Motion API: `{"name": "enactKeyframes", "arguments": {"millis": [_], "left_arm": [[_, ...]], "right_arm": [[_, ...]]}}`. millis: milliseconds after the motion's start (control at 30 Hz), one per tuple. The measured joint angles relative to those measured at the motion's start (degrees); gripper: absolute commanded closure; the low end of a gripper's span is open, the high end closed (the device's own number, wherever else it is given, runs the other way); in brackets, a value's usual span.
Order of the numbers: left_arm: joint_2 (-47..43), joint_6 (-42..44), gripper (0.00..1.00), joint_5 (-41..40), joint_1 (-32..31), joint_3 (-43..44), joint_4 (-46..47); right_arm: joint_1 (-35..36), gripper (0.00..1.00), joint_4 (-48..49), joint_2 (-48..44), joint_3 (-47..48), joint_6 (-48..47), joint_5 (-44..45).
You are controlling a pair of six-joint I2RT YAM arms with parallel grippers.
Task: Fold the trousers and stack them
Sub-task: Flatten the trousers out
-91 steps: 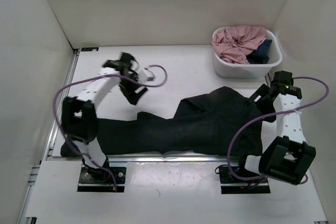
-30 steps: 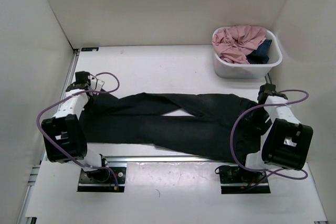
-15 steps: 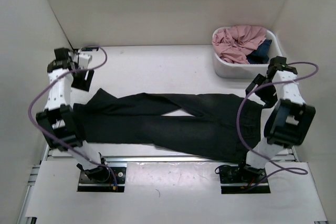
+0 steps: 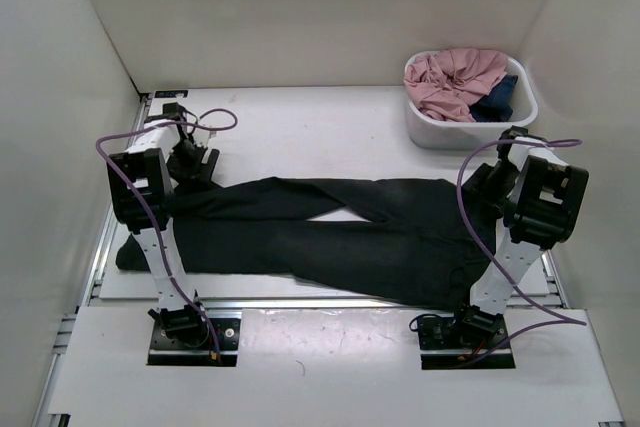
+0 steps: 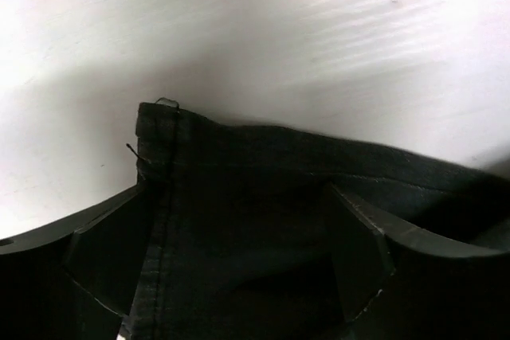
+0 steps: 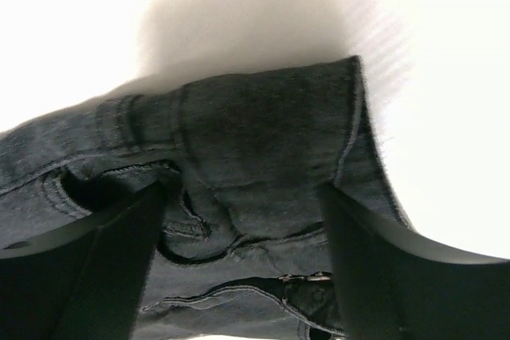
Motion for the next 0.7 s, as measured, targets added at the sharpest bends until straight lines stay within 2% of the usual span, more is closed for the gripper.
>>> {"name": "enactKeyframes", "arguments": {"millis": [33,100,133,200,233,333,367,400,567,700], "left_arm": [[-0.1,-0.4,0.11,-0.8,-0.1,-0.4,0.6],[-0.2,-1.1,0.26,-2.3,-0.1,-1.1,1.8],[-0.2,-1.5,0.48,-2.7,-0.1,-1.3,2.3],[-0.3,-2.5,0.8,-3.4,0.1,-1.4,2.8],[-0.3,-2.7,0.86,-3.7,0.3,-1.5,3.0],[-0.3,-3.0,0.86,-3.4,0.6,-1.5,3.3],[-0.4,-3.1,0.86,-3.3,0.6,-1.4,3.3],[-0.5,-3.1,0.86,-3.3,0.6,-1.4,3.3],[-1.0,-3.4,0.86,-2.2,1.7,0.7,3.4],[-6.5,-3.8,0.86,-0.3,3.6,3.2,5.6]], "right_arm": [[-0.1,0.26,0.3,0.0,-0.3,0.0,0.1],[-0.3,0.32,0.3,-0.1,-0.7,0.1,0.4],[-0.4,0.39,0.3,-0.1,-0.7,0.2,0.4],[-0.8,0.48,0.1,-0.1,-0.8,0.3,0.4],[-0.9,0.6,0.1,-0.1,-0.8,0.5,0.3],[-1.2,0.81,0.0,-0.1,-0.9,0.8,-0.5],[-1.2,0.95,0.0,-0.2,-0.9,0.8,-0.7],[-1.4,1.0,0.2,-0.4,-1.1,0.6,-0.9],[-1.5,1.0,0.9,-3.1,-2.0,-0.5,-0.9],[-1.7,1.0,1.1,-10.6,-2.9,-2.6,-2.5]]}}
